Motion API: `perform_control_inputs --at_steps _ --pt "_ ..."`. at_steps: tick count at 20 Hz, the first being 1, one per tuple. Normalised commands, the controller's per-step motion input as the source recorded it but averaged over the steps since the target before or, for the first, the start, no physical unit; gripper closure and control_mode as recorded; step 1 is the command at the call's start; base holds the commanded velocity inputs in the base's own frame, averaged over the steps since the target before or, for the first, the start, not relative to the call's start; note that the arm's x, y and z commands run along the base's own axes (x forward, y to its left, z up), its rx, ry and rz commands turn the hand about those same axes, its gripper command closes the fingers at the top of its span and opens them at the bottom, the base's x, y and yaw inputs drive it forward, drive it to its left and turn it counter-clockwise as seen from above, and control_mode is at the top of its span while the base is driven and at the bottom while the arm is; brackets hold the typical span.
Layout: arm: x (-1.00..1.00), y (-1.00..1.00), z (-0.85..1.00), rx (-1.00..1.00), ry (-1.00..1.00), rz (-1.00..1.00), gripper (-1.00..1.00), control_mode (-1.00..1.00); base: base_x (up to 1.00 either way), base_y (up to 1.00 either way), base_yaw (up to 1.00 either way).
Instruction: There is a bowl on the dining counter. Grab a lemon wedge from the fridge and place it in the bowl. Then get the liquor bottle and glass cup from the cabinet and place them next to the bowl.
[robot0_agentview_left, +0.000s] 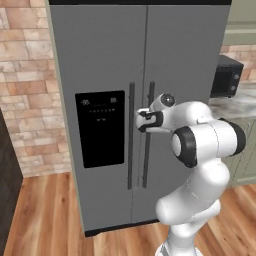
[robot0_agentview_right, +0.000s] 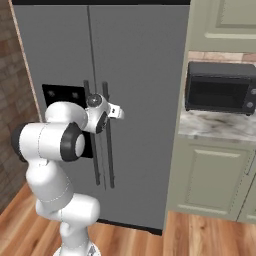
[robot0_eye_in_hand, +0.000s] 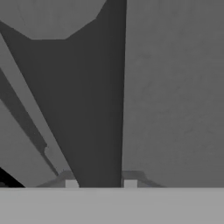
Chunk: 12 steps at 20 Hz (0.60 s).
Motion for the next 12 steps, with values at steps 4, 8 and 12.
perform_control_inputs --at_steps 4,8,12 --pt "-0.74 -0.09 0.02 0.00 0.00 -0.08 1.00 -1.00 0.00 0.00 0.00" --pt "-0.98 -0.33 0.22 0.04 0.00 -0.07 1.00 -1.00 0.00 0.00 0.00" --pt "-1.00 -0.51 0.34 0.11 0.00 -0.05 1.00 -1.00 0.00 0.00 0.00"
